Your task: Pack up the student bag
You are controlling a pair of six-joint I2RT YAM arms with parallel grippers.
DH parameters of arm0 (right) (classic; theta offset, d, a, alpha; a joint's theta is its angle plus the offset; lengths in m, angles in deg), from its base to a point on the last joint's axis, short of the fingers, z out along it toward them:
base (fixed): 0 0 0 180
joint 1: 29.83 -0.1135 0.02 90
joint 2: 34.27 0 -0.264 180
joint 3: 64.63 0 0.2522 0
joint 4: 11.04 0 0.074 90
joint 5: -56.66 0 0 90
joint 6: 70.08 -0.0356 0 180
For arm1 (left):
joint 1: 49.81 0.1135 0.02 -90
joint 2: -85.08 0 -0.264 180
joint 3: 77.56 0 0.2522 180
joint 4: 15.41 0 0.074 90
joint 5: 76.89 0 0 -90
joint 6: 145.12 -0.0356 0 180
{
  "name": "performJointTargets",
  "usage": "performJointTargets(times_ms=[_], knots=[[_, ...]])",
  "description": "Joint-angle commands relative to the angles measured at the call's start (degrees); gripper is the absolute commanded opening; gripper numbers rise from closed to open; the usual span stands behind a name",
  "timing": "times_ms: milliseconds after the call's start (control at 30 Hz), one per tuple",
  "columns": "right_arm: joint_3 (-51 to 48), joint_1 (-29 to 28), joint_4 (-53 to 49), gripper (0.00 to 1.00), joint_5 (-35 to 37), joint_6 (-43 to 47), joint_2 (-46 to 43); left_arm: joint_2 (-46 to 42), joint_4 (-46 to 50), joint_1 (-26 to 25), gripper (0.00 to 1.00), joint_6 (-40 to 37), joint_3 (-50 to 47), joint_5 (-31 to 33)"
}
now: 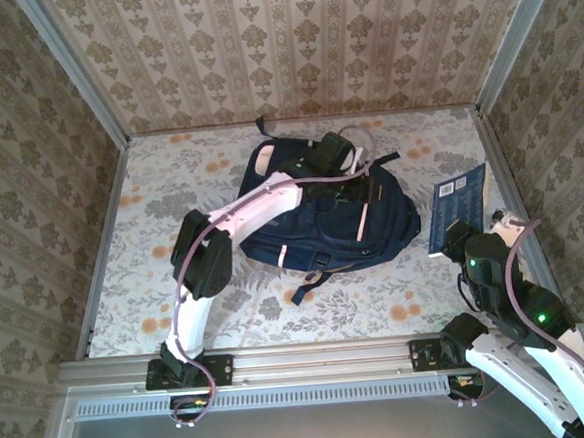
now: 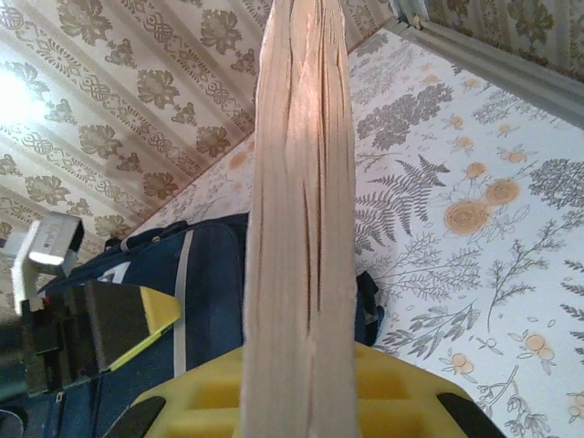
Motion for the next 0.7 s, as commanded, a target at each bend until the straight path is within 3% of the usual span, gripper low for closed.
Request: performJointTargets(times_ms=[0,267,533,667], knots=[[0.18,0.14,-0.11,0.0,3.41,3.03,-2.09,0.94,1.8,0.3,0.53,-0.47,3.24,-1.5],[-1.94,0.12,2.53,0.0,1.58,4.67,-2.27,4.17,0.6,-0.97,0.35,0.73,4.62,-3.37],[-2.94,0.22,4.03,0.0,-1.02,3.88,-1.97,6.43,4.46,-0.62,0.33,0.24,5.78,-0.65],[-3.25,0.17,4.28,0.0,-1.83,3.56,-2.02,6.34,6.25,0.28,0.13,-0.91,6.55,0.36]])
